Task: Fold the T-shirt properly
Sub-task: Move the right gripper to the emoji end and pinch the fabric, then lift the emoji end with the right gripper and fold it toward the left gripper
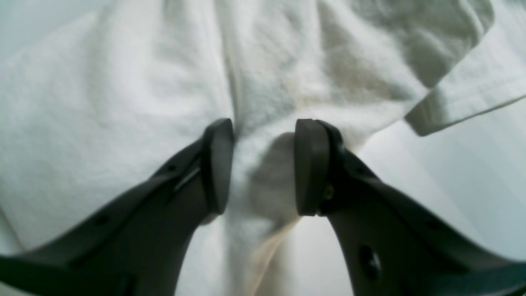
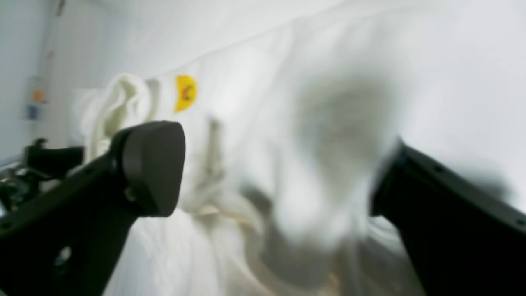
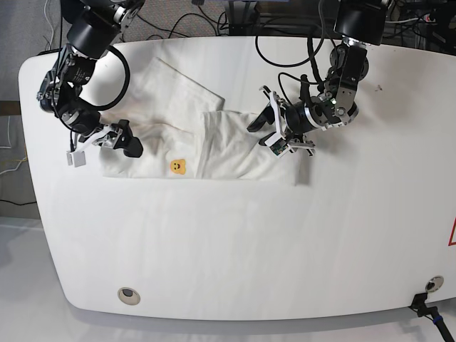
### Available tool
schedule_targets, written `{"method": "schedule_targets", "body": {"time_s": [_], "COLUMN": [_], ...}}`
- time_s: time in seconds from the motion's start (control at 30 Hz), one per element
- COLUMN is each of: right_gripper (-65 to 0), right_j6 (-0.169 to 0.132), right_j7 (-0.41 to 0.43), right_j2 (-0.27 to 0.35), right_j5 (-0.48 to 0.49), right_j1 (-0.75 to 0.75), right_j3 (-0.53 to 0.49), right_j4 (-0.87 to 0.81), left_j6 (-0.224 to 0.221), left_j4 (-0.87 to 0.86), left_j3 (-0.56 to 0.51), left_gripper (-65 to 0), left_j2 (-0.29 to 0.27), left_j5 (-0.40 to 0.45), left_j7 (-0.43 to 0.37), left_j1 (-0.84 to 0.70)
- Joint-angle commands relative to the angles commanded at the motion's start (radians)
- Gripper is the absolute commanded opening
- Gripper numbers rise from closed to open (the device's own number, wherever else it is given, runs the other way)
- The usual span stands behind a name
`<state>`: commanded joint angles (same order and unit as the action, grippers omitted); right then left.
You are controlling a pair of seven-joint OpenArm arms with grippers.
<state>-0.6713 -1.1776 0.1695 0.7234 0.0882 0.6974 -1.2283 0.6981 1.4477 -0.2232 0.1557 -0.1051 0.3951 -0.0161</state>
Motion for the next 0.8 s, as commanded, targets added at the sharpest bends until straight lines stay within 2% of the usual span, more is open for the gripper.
{"method": "schedule_targets", "body": {"time_s": [0.07,0.1,0.3,0.4,0.5,0.6,0.63,0.67,0.73,0.8], "right_gripper": [-7.0,-9.6,-39.9,-50.0,-56.1,-58.0,-58.2,-58.3,-58.3,-58.2], "right_j6": [0.000,0.000,-0.006,-0.003,0.000,0.002,0.008,0.026,0.081,0.120], "right_j7": [0.000,0.000,0.000,0.000,-0.003,-0.012,-0.023,-0.032,-0.058,-0.084], "right_j2": [0.000,0.000,0.000,0.002,0.002,0.002,0.002,0.002,0.002,0.002], "right_j5": [0.000,0.000,0.000,0.028,0.069,0.098,0.110,0.129,0.176,0.226], "right_j1": [0.000,0.000,0.006,0.006,0.005,0.005,0.006,0.006,0.006,0.006], "right_j3": [0.000,0.003,0.003,0.002,-0.002,-0.003,-0.003,-0.003,-0.005,-0.005], "right_j4": [0.000,0.000,0.000,-0.032,-0.120,-0.190,-0.213,-0.239,-0.282,-0.315], "left_j6": [0.000,0.000,0.000,0.000,0.000,0.000,0.000,0.000,0.000,0.000], "left_j4": [0.000,0.000,0.002,0.002,0.015,0.058,0.072,0.086,0.107,0.135], "left_j3": [0.000,0.000,0.000,0.000,0.005,0.040,0.041,0.041,0.043,0.068], "left_gripper": [-42.2,-42.2,-42.2,-42.2,-42.2,-42.2,-42.2,-42.2,-42.2,-42.2], "left_j2": [0.000,0.000,0.000,0.000,0.000,-0.003,-0.003,-0.002,0.000,0.000], "left_j5": [0.000,0.000,0.000,0.000,0.000,0.000,0.000,0.000,0.000,0.000], "left_j7": [0.000,0.000,0.000,0.002,0.002,0.003,0.005,0.005,0.015,0.055], "left_j1": [0.000,0.000,0.000,0.002,0.002,0.002,0.002,0.002,0.002,0.002]}}
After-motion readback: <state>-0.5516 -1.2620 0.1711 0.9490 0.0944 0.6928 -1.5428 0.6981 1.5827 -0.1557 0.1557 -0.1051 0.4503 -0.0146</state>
